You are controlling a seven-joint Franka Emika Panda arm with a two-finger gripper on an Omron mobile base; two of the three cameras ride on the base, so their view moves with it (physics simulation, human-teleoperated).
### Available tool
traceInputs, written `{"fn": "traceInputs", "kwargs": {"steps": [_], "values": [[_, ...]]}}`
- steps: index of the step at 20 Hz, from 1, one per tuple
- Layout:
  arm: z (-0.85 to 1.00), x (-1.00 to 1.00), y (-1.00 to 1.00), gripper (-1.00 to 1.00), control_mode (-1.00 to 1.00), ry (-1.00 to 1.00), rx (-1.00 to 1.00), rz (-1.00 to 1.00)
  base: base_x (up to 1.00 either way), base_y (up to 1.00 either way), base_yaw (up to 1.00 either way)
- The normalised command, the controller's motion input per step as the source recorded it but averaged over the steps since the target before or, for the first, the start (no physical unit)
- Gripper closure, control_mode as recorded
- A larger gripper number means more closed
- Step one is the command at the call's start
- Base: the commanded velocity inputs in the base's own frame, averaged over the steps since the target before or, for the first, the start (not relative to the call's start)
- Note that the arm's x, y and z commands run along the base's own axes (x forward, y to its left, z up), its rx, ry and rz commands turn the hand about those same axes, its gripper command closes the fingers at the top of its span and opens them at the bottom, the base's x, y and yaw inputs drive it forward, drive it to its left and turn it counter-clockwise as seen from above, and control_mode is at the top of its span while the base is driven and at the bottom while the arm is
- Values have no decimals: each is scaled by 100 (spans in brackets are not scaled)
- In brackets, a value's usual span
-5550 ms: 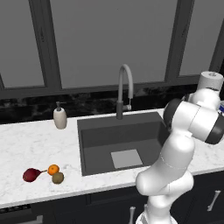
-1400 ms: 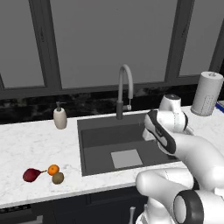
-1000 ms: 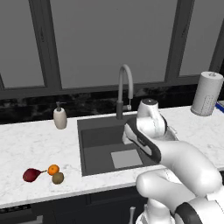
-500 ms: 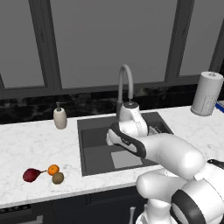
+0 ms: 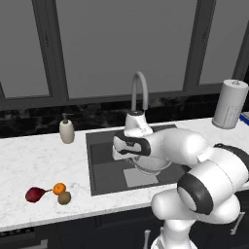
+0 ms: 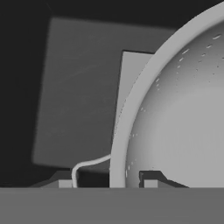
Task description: Put the colander in the sink, put the tangerine, kiwi, pear in the colander, and turn on the sink faucet and pour water over the colander.
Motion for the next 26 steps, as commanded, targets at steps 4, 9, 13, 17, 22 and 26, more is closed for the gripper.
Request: {"fn": "traceInputs", "kwargs": {"steps": [4,9,13,17,22,26], "values": [[-48,31,2,100,-100,0,0,0,0,0,0],[-45,33,8,100,-100,0,0,0,0,0,0],[-33,28,6,100,-100,1,0,0,0,0,0],[-47,24,2,100,-100,1,0,0,0,0,0],[-55,19,1,100,-100,0,0,0,0,0,0],[-43,27,4,100,-100,0,-2,0,0,0,0]]}}
